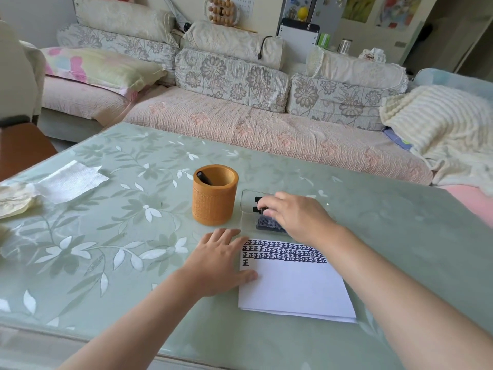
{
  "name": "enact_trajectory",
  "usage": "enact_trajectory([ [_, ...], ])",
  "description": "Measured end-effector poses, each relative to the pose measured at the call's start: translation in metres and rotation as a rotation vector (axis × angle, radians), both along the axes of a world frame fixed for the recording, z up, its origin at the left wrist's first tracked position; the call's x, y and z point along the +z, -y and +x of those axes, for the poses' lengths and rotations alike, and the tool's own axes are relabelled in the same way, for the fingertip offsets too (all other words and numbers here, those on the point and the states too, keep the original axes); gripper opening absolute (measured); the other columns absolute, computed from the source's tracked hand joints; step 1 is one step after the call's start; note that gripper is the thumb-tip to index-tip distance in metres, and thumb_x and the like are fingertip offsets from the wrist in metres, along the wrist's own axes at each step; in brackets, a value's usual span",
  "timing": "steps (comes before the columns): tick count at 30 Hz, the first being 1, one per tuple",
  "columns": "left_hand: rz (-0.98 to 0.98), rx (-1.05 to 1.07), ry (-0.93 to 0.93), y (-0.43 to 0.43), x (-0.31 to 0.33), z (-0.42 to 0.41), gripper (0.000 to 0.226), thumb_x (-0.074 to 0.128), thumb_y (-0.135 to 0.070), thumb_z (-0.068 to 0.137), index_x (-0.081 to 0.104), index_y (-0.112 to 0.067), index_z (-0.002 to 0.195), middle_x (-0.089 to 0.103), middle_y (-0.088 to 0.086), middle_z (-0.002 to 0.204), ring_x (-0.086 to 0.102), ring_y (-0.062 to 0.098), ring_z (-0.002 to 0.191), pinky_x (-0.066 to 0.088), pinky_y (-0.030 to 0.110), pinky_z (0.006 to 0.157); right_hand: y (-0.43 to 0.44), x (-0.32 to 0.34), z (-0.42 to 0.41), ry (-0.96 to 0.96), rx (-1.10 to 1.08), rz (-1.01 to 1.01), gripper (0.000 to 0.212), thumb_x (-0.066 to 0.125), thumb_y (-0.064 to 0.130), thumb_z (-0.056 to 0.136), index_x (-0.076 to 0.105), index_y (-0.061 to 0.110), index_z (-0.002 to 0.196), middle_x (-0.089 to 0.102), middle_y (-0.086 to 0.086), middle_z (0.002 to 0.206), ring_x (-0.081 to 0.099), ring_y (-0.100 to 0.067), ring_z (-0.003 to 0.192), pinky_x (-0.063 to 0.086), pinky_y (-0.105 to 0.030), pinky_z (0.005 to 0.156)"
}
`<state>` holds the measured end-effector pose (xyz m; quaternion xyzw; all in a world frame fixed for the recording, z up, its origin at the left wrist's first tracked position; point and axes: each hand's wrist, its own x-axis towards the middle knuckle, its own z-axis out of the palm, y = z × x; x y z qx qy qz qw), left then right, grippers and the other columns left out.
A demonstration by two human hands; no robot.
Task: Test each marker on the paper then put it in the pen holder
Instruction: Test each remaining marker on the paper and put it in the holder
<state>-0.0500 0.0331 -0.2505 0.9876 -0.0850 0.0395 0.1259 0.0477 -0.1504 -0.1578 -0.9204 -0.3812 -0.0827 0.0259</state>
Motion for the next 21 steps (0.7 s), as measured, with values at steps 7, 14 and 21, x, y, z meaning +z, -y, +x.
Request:
enact_trajectory([
  [7, -0.012, 0.007, 0.033, 0.003, 0.004, -0.003, 0.091, 0.022, -0.084, 0.067, 0.033, -0.035, 0.143, 0.031, -0.009, 0.15, 0.025, 0.015, 0.139, 0.025, 0.036, 0.113, 0.018, -0.031, -0.038, -0.29, -0.061, 0.098, 0.033, 0.043, 0.019, 0.1, 0.058, 0.024, 0.129, 0.055, 0.0, 0.121, 0.053, -0.02, 0.116, 0.039, -0.03, 0.099],
  [14, -0.128, -0.101, 0.21, 0.011, 0.01, -0.006, 0.058, 0.04, -0.06, 0.084, 0.043, -0.033, 0.135, 0.054, -0.015, 0.124, 0.048, 0.011, 0.116, 0.043, 0.031, 0.092, 0.03, -0.042, -0.053, -0.38, -0.029, 0.186, 0.033, 0.056, 0.026, 0.097, 0.061, 0.033, 0.129, 0.055, 0.01, 0.106, 0.054, -0.011, 0.103, 0.041, -0.026, 0.088],
  [21, -0.217, -0.105, 0.359, 0.013, 0.015, -0.002, 0.019, 0.051, -0.045, 0.09, 0.062, -0.032, 0.098, 0.062, -0.016, 0.084, 0.054, 0.009, 0.081, 0.044, 0.027, 0.058, 0.034, -0.036, -0.055, -0.406, -0.105, 0.28, 0.021, 0.064, 0.038, 0.089, 0.054, 0.036, 0.108, 0.061, 0.013, 0.098, 0.057, -0.012, 0.087, 0.046, -0.031, 0.076],
])
